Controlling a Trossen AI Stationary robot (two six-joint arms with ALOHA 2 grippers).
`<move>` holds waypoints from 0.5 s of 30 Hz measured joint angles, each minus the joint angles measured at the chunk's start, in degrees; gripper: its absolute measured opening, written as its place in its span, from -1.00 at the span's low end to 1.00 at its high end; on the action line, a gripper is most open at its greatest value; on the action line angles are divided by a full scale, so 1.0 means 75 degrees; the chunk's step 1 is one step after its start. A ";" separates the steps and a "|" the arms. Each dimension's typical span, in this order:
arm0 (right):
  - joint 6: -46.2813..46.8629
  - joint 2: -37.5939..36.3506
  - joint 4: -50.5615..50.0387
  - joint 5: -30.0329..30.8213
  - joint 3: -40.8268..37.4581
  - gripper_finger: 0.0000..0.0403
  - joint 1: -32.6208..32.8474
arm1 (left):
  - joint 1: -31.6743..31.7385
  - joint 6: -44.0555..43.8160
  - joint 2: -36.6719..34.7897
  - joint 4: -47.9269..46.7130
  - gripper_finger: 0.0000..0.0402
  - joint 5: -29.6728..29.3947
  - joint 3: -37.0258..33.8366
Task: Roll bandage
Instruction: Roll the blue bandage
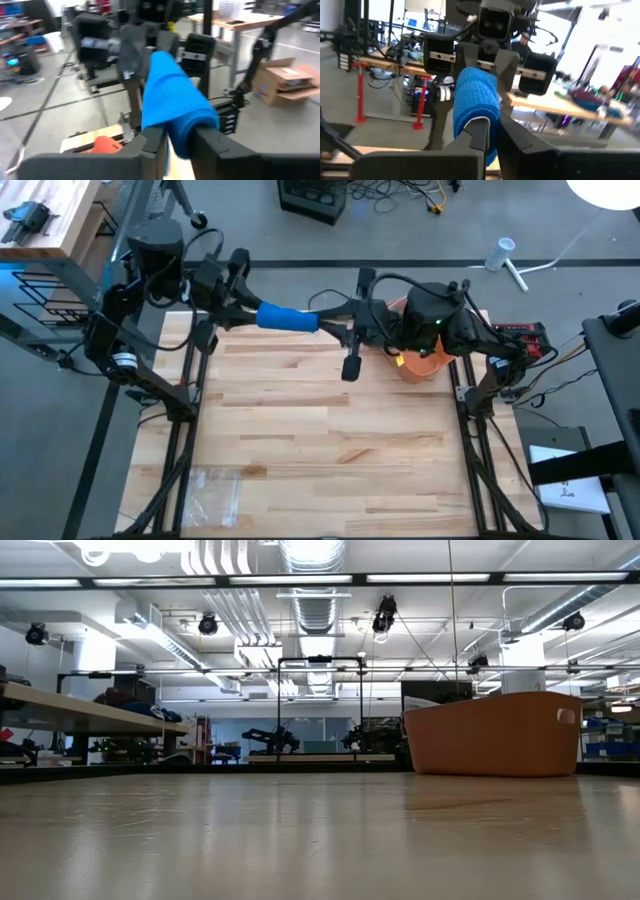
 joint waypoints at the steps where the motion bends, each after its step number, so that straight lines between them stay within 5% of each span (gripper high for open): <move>1: -0.0315 -0.0018 0.0089 0.0000 -0.0006 -0.90 0.0002 | 0.0018 -0.0096 -0.0049 -0.0004 -0.66 -0.0185 -0.0003; 7: -0.2575 -0.0141 0.0843 0.0006 0.0001 -0.93 0.0000 | 0.0031 -0.0621 -0.0266 -0.0083 -0.36 -0.1149 0.0000; 15: -0.3324 -0.0170 0.1287 0.0013 0.0015 -0.96 0.0002 | 0.0034 -0.0891 -0.0360 0.0159 -0.04 -0.2042 -0.0012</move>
